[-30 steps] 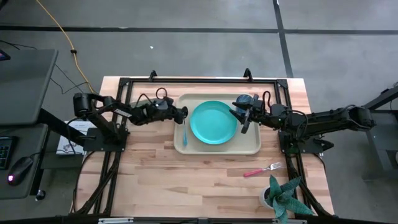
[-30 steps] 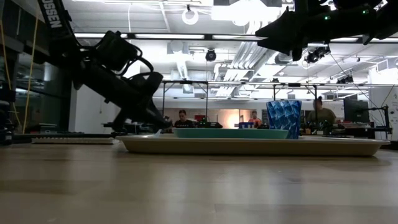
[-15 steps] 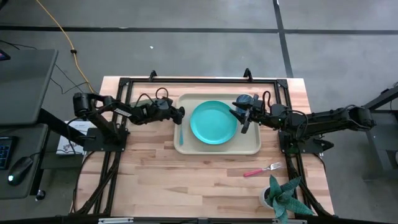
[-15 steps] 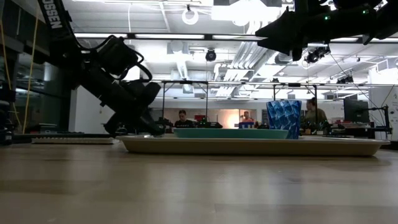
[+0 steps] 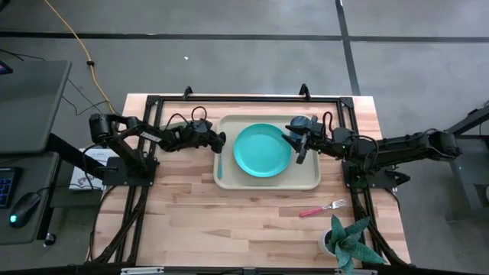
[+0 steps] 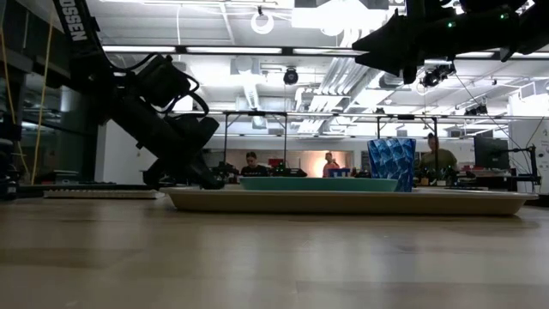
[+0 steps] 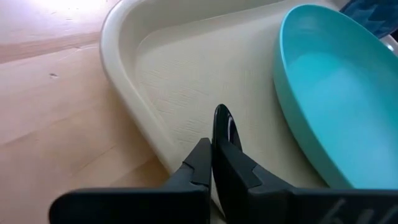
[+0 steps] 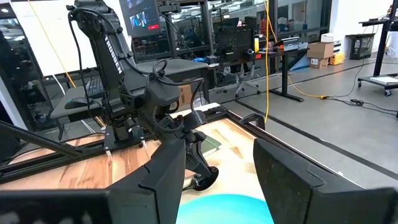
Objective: Pick and place plate/cup/fork/spoon on tray
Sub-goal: Put the blue spoon on the gray tray beside the blue plate
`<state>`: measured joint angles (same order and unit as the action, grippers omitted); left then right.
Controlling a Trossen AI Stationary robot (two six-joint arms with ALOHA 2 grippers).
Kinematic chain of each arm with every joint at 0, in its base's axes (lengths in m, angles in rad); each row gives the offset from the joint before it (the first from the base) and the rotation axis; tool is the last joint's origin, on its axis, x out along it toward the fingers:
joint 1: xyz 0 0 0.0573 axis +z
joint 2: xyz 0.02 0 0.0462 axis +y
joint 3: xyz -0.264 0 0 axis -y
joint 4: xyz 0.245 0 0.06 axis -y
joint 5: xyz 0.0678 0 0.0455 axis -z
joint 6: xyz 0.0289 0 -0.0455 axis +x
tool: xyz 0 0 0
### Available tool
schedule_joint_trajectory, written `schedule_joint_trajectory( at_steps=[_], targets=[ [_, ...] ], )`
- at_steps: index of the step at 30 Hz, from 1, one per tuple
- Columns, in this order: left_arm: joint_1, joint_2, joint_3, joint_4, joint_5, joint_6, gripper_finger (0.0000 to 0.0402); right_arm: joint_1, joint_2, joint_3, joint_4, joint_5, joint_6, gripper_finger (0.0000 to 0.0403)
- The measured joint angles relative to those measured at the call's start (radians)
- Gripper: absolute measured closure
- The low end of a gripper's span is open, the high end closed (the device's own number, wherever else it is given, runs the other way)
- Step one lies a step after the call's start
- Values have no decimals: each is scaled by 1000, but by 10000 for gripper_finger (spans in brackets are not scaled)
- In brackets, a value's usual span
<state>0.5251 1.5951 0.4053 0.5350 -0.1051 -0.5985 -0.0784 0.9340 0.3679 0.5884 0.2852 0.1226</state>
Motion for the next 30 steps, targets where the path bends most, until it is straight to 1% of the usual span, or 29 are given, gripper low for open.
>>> schedule_joint_trajectory(
  at_steps=[5,12,24,30],
  targets=[
    [-16,0,0,0,-7,-16,401,0,0,0,0,0,0,222],
    [-25,0,0,0,-10,4,400,0,0,0,0,0,0,222],
    [-25,0,0,-3,-11,10,381,0,0,0,0,0,0,222],
    [-28,0,0,-9,-7,11,380,0,0,0,0,0,0,222]
  ],
)
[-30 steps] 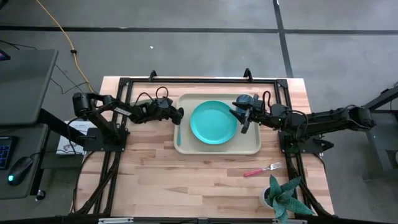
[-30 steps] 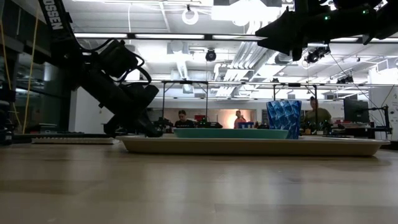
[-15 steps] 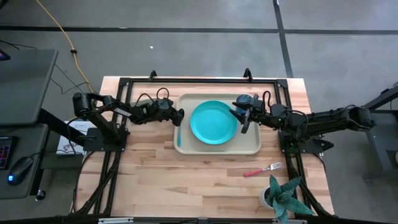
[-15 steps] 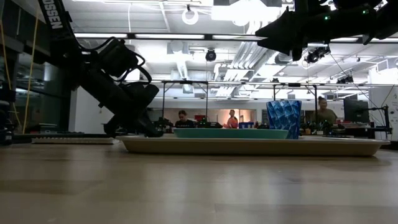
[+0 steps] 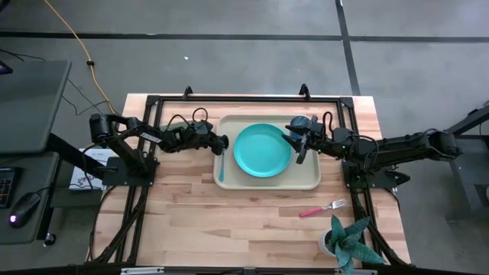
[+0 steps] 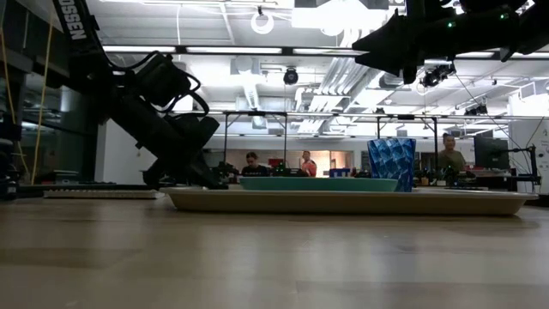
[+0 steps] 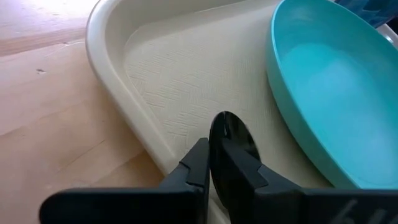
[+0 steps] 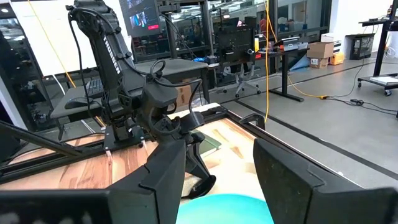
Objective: Pick and place plate/cup/fork/spoon on tray
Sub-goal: Put the blue spoon on the gray tray beside the blue plate
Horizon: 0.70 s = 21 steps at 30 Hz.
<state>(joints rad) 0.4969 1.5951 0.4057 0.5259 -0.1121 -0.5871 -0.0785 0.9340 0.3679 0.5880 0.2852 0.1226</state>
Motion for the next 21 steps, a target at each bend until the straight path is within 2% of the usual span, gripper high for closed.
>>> schedule_joint_trajectory(
  at_steps=[21],
  targets=[
    [13,0,0,-3,8,31,380,0,0,0,0,0,0,222]
  ],
)
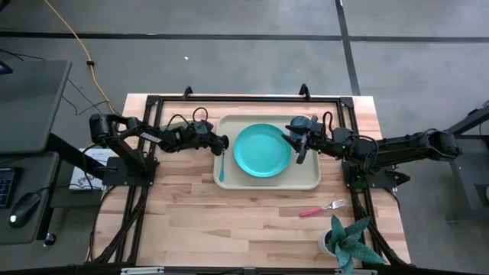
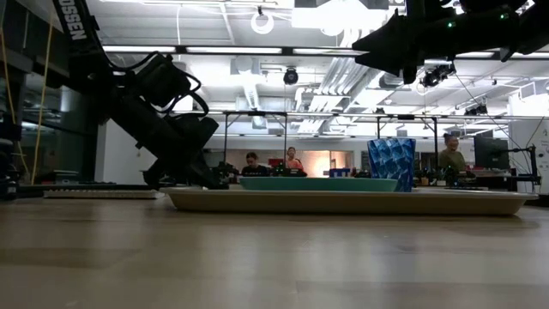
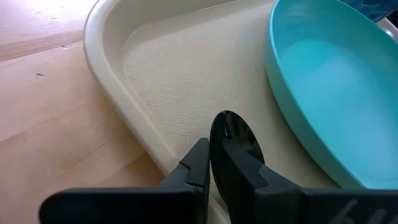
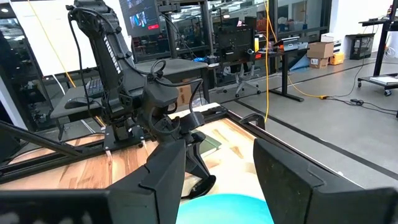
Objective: Pick and place plate/cup/fork/spoon on tray
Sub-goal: Put the blue spoon on the gray tray beside the blue plate, then put the pink fork on the gray tray beside the blue plate
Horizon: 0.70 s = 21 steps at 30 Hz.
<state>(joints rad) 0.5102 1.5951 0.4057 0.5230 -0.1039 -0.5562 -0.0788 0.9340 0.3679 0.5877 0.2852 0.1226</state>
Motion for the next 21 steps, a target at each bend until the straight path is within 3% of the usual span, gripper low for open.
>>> schedule_joint_trajectory(
  at_steps=[8,21],
  targets=[
    [14,0,12,-1,16,14,368,0,0,0,0,0,0,222],
    [41,-31,14,3,76,45,262,0,0,0,0,0,8,222]
  ],
)
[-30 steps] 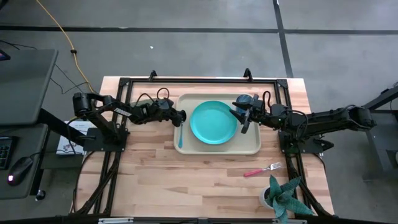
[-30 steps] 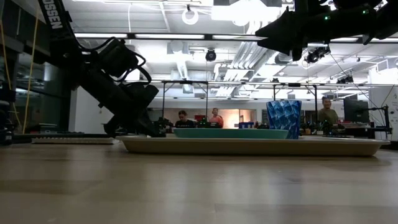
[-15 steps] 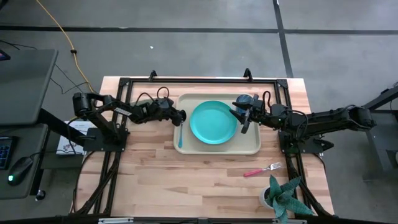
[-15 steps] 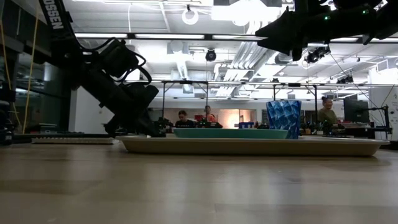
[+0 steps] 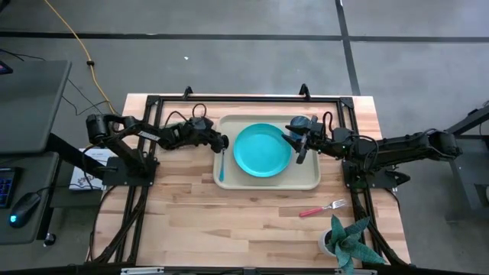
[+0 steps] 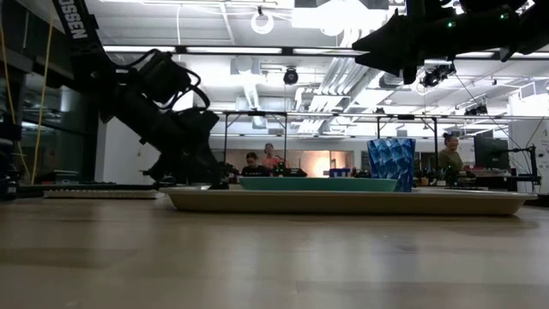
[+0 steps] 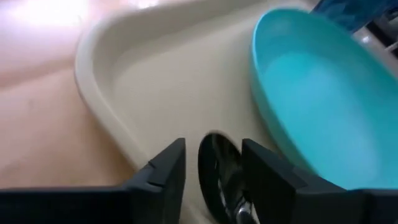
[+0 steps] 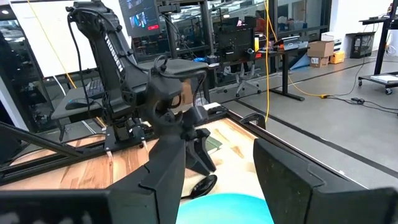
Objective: Pick and place plate/cup/fork/spoon on tray
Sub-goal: Put the pink fork on the gray tray beside the blue plate
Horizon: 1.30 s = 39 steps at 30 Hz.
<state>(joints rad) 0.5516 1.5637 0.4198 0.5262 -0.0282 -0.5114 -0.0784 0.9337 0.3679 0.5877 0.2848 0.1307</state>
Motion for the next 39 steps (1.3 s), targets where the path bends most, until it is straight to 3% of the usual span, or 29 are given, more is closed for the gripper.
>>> schedule_joint_trajectory(
  at_steps=[10,15,20,22,25,30,39],
  targets=[
    [109,-309,0,-16,146,19,234,0,0,0,0,0,0,222],
    [82,-487,0,-12,209,105,234,0,-12,2,39,-6,6,222],
    [0,-610,-87,196,211,145,234,25,-36,76,-10,-165,-22,222],
    [-27,-645,-146,296,211,163,234,47,-35,135,-127,-212,-84,222],
    [-46,-687,-221,413,211,184,234,73,-29,265,-419,-176,-150,222],
    [-46,-715,-247,462,218,240,234,85,17,445,-837,-124,-88,222],
    [-34,-714,-206,460,438,254,234,108,139,588,-1267,-417,230,222]
  ],
)
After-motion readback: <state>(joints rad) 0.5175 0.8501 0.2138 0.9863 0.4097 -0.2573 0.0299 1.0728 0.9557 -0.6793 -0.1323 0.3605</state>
